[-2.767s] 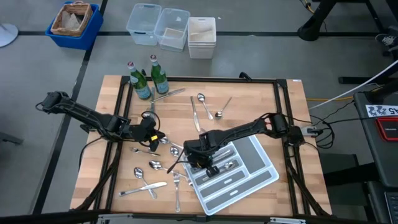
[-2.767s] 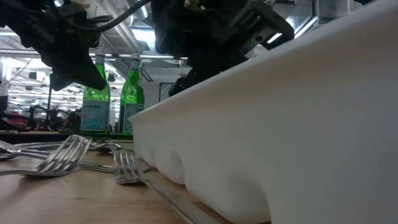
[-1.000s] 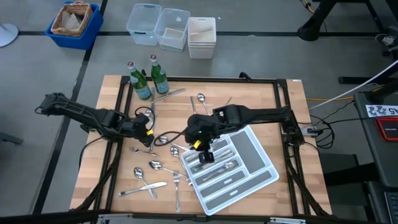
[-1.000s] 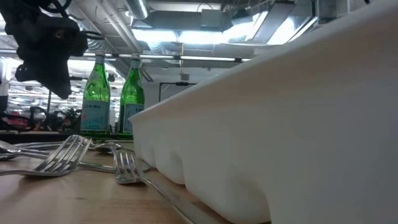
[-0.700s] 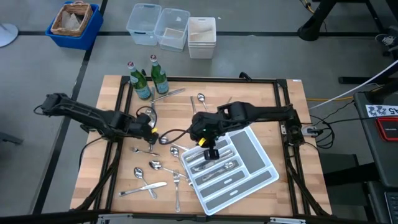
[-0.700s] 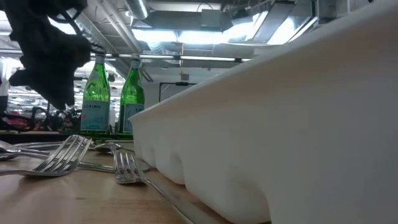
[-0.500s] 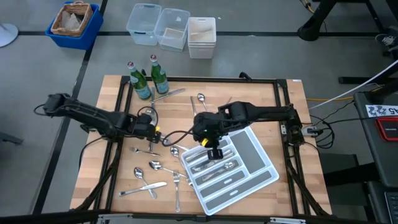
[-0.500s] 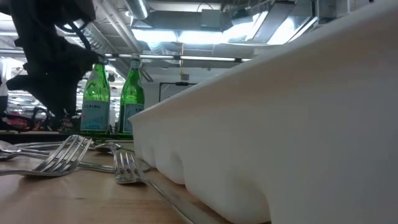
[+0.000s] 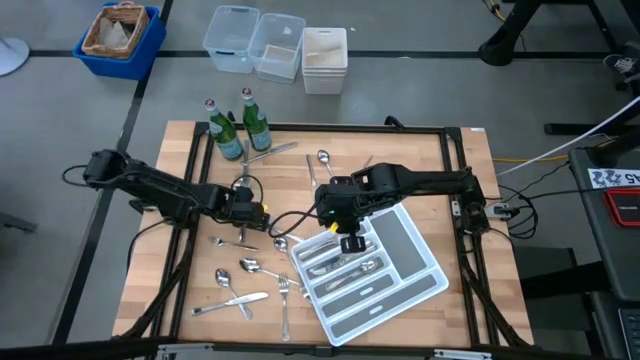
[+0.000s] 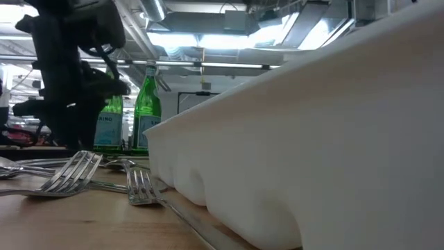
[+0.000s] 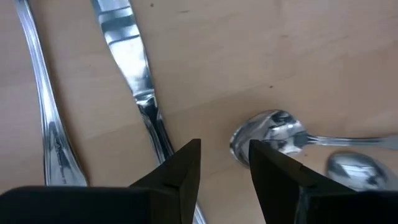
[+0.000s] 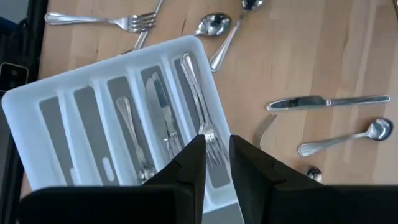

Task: Sort silverware
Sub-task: Put the silver spoon into the white silverware tray

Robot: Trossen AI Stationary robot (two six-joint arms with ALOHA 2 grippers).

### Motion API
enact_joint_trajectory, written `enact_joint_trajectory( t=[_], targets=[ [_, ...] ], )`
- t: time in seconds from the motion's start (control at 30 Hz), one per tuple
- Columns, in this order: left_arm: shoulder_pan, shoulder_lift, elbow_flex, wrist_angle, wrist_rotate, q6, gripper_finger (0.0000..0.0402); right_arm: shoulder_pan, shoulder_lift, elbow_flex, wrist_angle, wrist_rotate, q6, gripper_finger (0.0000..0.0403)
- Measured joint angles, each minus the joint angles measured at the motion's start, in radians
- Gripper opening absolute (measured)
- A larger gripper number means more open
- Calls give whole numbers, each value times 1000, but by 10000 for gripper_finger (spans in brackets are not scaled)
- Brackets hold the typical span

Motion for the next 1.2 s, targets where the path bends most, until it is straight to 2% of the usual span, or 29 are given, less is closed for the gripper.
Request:
enact_joint_trajectory(
  t=[0.27,1.2],
  targets=[
    [0,53,0,47,0,-3,127,0,0,0,-6,9,-30,76],
    [0,53,0,93,0,-2,127,0,0,0,-6,11,-51,76]
  ],
)
